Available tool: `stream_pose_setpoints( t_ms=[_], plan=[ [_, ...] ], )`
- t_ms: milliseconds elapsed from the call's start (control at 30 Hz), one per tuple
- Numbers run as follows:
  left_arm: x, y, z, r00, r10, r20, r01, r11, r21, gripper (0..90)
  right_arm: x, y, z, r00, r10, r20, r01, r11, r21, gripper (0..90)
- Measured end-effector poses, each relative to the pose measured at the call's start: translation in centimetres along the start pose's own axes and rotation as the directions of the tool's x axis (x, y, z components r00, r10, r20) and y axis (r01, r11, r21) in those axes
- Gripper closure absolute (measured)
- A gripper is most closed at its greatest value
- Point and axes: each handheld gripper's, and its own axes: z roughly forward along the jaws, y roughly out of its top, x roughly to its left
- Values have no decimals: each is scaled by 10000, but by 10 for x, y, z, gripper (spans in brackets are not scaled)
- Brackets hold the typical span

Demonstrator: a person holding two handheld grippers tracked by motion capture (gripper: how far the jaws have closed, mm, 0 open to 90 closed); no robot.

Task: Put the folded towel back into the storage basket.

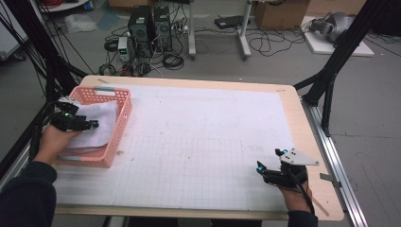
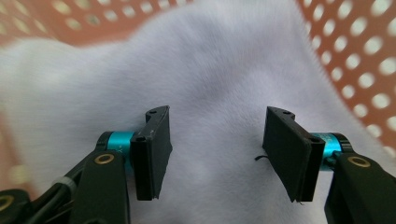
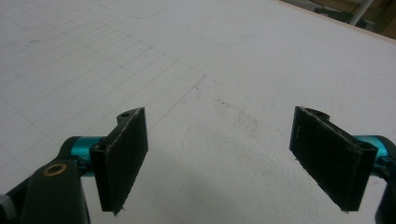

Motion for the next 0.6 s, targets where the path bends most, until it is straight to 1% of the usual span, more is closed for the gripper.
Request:
stream_pose_setpoints(
  t_ms=[67, 100, 133, 167, 200, 233, 267, 333, 367, 400, 433, 467, 500, 533, 567, 600],
  plan=[
    [-5, -1, 10, 9999, 158, 53, -159, 9995, 264, 413, 0, 0, 0, 10000, -6, 2, 6, 10000, -4, 182],
    [-8, -1, 12, 9995, 320, 17, -320, 9991, 278, 417, 0, 0, -1, 10000, 23, -27, -23, 10000, 22, 183],
    [-10, 0, 13, 9989, 427, 194, -431, 9988, 222, 424, 0, 0, -1, 10000, 14, -18, -13, 10000, 15, 183],
    [-10, 0, 14, 9984, 436, 362, -442, 9989, 163, 453, 0, 0, 0, 10000, 17, -21, -17, 10000, 11, 182],
    [-10, 0, 14, 9970, 525, 561, -533, 9985, 138, 467, 0, 0, 0, 10000, -5, -10, 5, 10000, 8, 183],
    [-11, -1, 14, 9952, 585, 783, -591, 9982, 55, 492, 0, 0, 0, 10000, 0, -13, 0, 10000, 27, 182],
    [-12, -1, 13, 9903, 806, 1133, -806, 9967, -40, 519, 0, 0, 0, 10000, 0, -20, 0, 10000, 48, 182],
    [-11, -1, 13, 9833, 1055, 1485, -1040, 9944, -180, 535, 0, 0, 1, 10000, -10, -38, 10, 10000, 50, 182],
    [-10, -2, 11, 9820, 1191, 1468, -1169, 9929, -239, 538, 1, 0, 0, 10000, -33, -28, 33, 10000, 46, 182],
    [-8, -1, 10, 9856, 1164, 1230, -1135, 9931, -301, 540, 1, 0, 0, 10000, -4, -34, 4, 10000, 34, 182],
    [-5, -1, 7, 9935, 888, 716, -856, 9952, -475, 501, 0, 0, 0, 10000, -29, -24, 29, 10000, 21, 182],
    [-1, 0, 3, 9987, 404, 310, -381, 9966, -733, 432, 0, 0, -1, 10000, -4, -26, 4, 10000, 3, 182],
    [2, 0, -3, 9999, -38, 114, 52, 9932, -1165, 368, 0, 0, -1, 10000, 0, -21, 0, 10000, -24, 183],
    [5, 0, -10, 9994, -345, 22, 343, 9828, -1815, 346, -1, 0, -1, 10000, -12, -7, 12, 10000, -51, 182],
    [7, -1, -17, 9984, -563, -35, 538, 9699, -2374, 345, -1, 0, -1, 10000, -4, -9, 4, 10000, -58, 182],
    [8, -1, -24, 9974, -715, 124, 720, 9557, -2856, 327, -1, 0, -1, 10000, -9, -19, 8, 10000, -61, 182]
  ],
)
